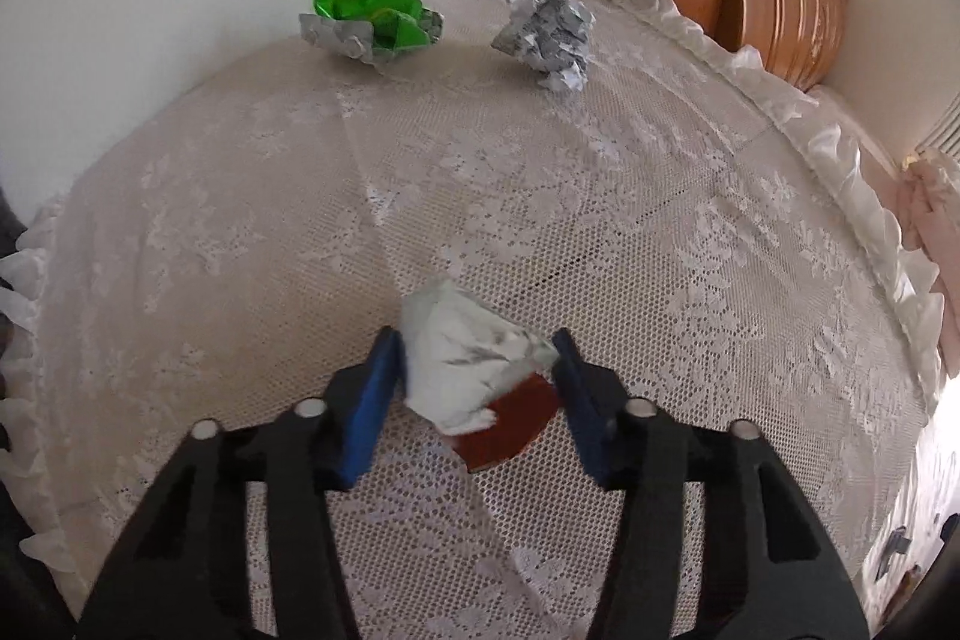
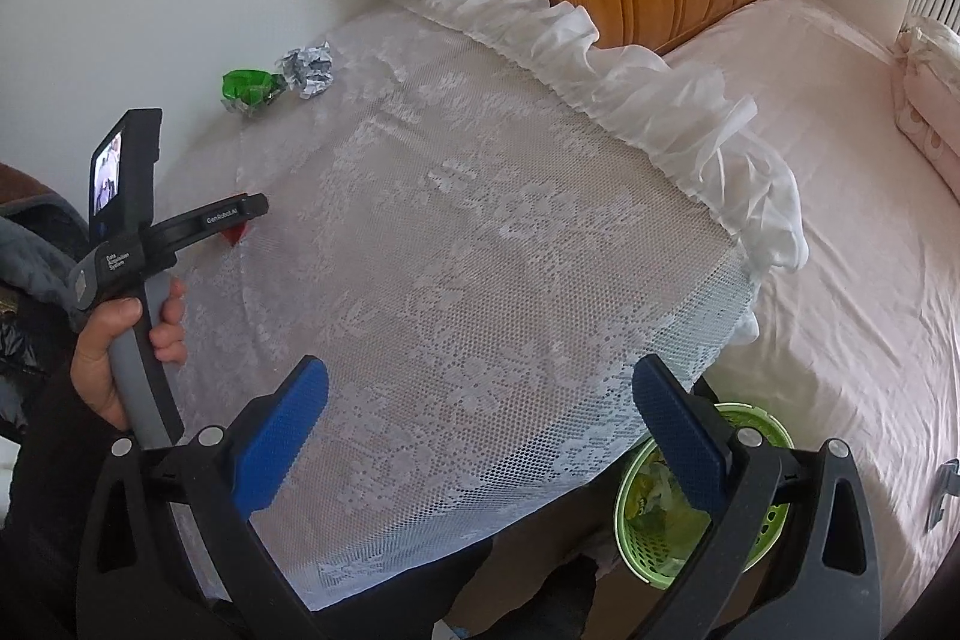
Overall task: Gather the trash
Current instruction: 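Lift the red-white wrapper with the left tool while the right tool grasps the crumpled foil paper, then carry the wrapper and crumpled paper to the green wastebasket, release both, then move both tools back over the bed toward the green wrapper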
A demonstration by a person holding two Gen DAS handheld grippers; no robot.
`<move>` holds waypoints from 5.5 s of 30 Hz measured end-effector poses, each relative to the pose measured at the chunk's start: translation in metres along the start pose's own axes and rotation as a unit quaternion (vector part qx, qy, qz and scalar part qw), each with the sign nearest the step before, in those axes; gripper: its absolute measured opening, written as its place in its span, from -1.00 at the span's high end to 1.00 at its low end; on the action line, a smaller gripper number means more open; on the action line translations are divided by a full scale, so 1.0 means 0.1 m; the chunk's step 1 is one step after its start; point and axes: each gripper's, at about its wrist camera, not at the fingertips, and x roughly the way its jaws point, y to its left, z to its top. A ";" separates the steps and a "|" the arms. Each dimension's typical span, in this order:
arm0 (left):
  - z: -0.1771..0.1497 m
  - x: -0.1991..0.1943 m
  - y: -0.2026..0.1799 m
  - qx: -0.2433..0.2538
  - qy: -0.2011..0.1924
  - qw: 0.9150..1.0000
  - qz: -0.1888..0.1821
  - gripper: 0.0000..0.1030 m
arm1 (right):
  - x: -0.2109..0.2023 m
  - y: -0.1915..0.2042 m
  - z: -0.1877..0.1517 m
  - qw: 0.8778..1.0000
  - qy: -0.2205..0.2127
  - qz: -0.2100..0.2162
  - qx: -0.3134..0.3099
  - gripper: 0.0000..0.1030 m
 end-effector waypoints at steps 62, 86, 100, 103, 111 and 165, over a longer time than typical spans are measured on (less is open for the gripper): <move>-0.07 -0.66 1.33 -0.092 -0.035 0.995 -0.034 0.19 | 1.70 1.77 2.11 0.979 0.009 0.032 -0.200 0.21; -1.27 -1.43 -1.89 0.240 0.022 0.938 -0.248 0.19 | -0.11 -1.97 -1.25 0.984 0.038 -0.108 0.139 0.16; -1.95 -1.43 -2.88 0.363 0.063 0.900 -0.234 0.19 | 1.08 -2.86 -2.44 0.948 0.167 -0.148 0.228 -0.49; -2.01 -1.37 -2.99 0.371 0.074 0.896 -0.233 0.19 | 0.74 -2.92 -2.42 0.950 0.133 -0.159 0.234 -0.67; -2.42 -1.05 -3.47 0.400 0.106 0.880 -0.233 0.19 | -0.22 -3.05 -2.25 0.955 0.044 -0.176 0.236 -0.94; -0.80 -1.83 -1.29 0.091 -0.073 0.986 -0.116 -0.85 | -1.01 -1.41 -0.50 0.990 -0.106 -0.067 0.071 -0.95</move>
